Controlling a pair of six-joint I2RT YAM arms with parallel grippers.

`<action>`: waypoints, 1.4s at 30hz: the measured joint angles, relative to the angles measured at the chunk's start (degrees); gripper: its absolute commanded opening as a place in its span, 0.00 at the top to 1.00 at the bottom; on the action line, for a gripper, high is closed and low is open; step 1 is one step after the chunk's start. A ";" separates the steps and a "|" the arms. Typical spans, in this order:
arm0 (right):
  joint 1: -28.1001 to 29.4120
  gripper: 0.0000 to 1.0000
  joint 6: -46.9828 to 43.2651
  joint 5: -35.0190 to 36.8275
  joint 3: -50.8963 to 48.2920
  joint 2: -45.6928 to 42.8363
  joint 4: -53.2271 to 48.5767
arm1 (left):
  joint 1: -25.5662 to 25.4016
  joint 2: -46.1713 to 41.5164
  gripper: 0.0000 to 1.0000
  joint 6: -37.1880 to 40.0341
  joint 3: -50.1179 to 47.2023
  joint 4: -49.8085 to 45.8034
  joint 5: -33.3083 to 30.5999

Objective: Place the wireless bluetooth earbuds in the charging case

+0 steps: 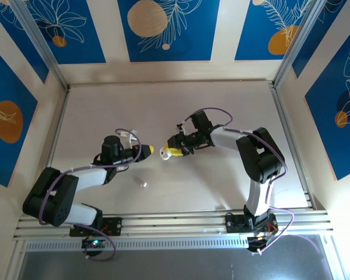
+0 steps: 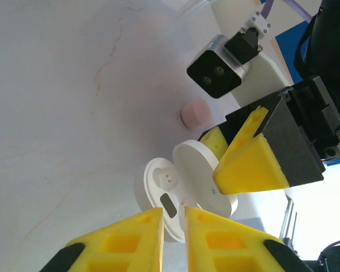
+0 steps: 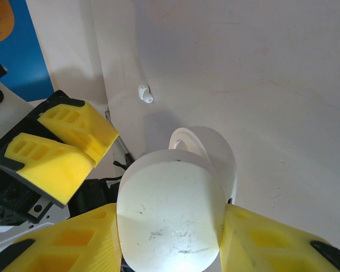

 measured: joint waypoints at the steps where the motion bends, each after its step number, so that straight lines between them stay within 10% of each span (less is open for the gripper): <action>1: 0.00 0.57 -0.02 -0.20 0.20 0.31 -0.02 | -0.13 0.31 0.88 -0.04 0.20 -0.02 0.00; 29: 1.68 0.53 2.14 -1.73 3.21 8.11 3.72 | -3.69 18.18 0.98 -3.80 6.43 2.80 4.55; 42: 1.99 0.31 3.21 -1.07 3.43 9.64 3.78 | -3.87 20.92 0.98 -4.22 7.54 3.08 4.72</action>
